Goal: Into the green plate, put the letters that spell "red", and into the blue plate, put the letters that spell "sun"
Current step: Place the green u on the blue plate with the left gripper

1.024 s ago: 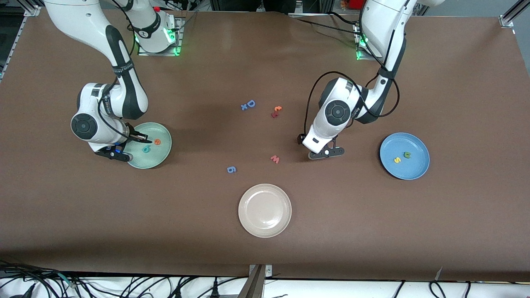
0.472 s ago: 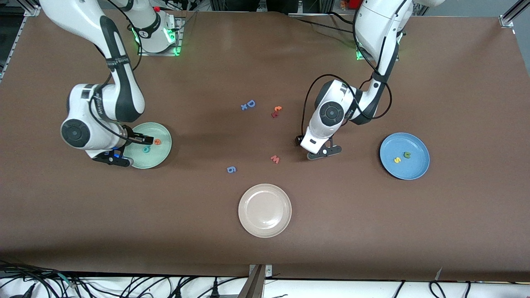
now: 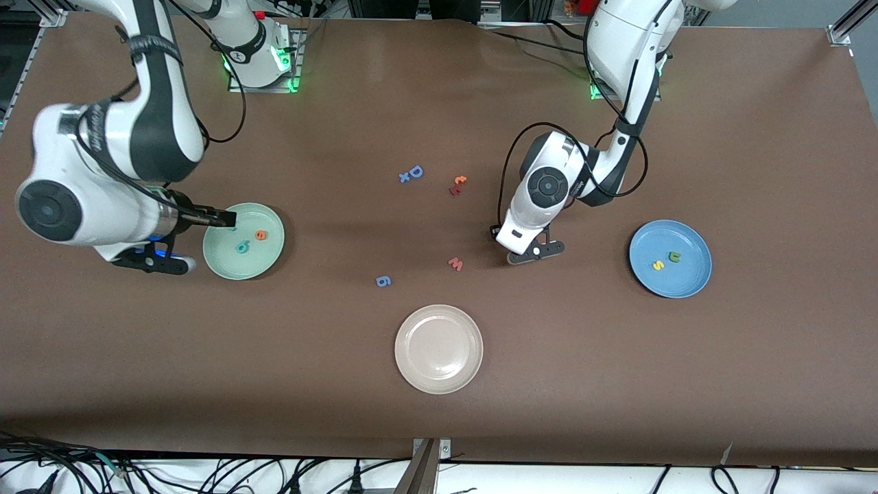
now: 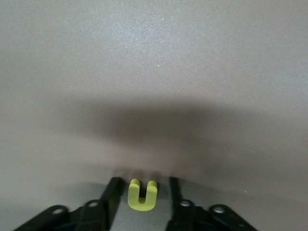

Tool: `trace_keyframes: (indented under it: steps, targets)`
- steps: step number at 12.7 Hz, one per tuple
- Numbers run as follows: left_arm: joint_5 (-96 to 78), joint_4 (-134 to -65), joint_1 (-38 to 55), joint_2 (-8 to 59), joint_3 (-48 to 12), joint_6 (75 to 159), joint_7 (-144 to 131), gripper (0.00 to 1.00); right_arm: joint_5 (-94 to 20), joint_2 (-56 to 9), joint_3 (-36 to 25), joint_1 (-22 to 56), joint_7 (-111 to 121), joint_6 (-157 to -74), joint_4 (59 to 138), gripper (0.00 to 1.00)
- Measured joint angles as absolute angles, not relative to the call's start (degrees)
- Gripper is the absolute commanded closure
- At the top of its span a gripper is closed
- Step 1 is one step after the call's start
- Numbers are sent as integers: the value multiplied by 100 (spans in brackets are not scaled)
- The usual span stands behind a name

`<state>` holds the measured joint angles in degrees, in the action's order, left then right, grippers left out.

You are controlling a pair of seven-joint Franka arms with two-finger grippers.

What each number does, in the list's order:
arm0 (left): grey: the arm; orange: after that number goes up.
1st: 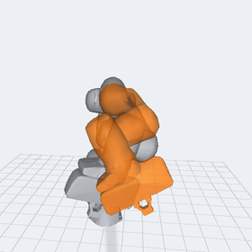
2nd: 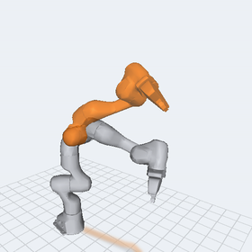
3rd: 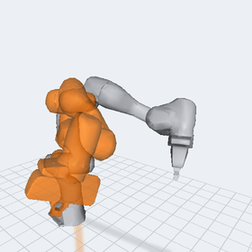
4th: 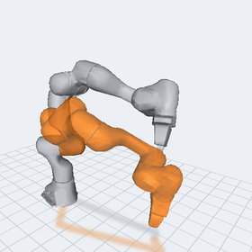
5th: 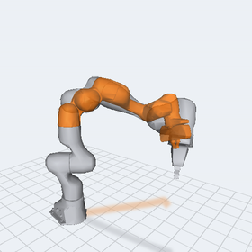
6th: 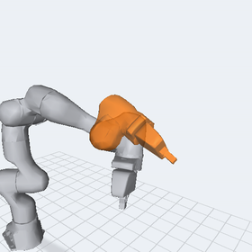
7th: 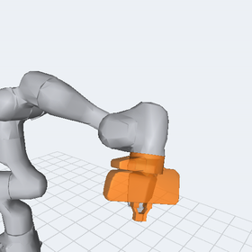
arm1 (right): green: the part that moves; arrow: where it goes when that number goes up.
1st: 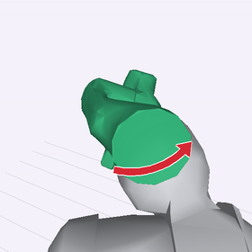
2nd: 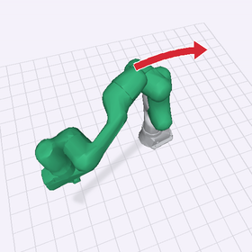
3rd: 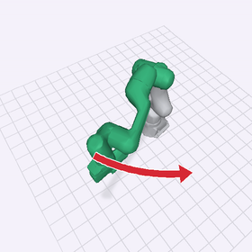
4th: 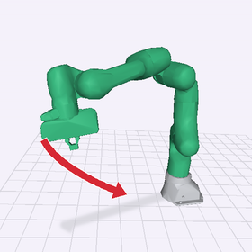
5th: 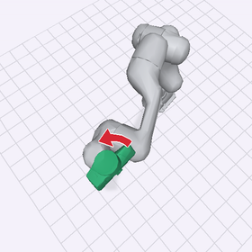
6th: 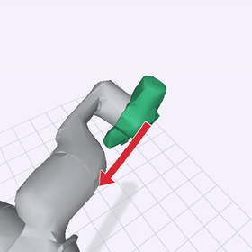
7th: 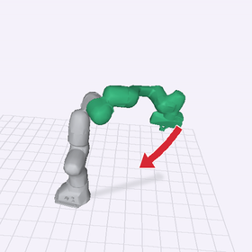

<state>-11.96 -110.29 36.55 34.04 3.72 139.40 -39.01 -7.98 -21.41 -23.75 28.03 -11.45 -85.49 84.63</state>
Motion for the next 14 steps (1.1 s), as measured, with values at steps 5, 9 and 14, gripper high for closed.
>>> trace_keyframes:
  steps: [5, 9, 14]
  targets:
    - [-1196, -11028, 3654, 3397, 375, 13932, -3816, 92, -786, -1742, -2435, 2763, -1143, -7838, 7498, 0]
    - [-1196, -10952, 3549, 3359, 651, 13586, -3047, 92, -754, -1774, -2435, 2763, -1136, -7839, 7103, 0]
    - [-1196, -10918, 2775, 2895, 1383, 12866, -263, 91, -99, -1821, -2241, 2766, -1033, -7781, 6988, 0]
